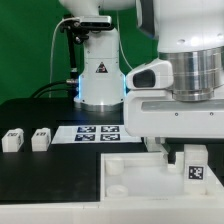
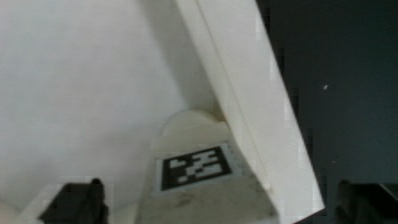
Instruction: Assemble one leg
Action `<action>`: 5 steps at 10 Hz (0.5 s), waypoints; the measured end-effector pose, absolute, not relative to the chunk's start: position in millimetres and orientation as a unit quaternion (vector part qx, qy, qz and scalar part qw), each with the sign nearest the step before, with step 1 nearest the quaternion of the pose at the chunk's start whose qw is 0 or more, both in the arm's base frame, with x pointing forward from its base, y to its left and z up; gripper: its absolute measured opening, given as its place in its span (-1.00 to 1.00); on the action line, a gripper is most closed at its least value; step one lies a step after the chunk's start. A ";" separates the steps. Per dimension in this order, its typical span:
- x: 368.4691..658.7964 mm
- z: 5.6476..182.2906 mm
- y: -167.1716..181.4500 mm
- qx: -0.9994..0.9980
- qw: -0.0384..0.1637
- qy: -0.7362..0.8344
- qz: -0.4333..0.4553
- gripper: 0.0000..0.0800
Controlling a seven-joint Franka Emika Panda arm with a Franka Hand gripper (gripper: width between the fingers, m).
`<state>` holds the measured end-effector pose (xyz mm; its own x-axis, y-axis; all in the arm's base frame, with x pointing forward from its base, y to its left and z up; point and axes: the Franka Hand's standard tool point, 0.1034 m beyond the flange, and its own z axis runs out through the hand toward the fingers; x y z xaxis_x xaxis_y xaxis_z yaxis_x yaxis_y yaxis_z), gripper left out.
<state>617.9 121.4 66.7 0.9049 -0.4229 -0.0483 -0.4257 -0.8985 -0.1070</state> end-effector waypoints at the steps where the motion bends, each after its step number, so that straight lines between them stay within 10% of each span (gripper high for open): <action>1: 617.7 66.4 121.3 -0.975 0.058 0.215 0.012 0.56; 2: 617.6 66.3 121.9 -0.972 0.058 0.226 0.013 0.13; 5: 616.1 64.9 122.0 -0.927 0.059 0.370 0.026 -0.26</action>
Offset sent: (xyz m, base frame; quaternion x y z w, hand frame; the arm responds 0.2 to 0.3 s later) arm 0.0000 0.0000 0.0000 0.0000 0.0000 0.1790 0.9838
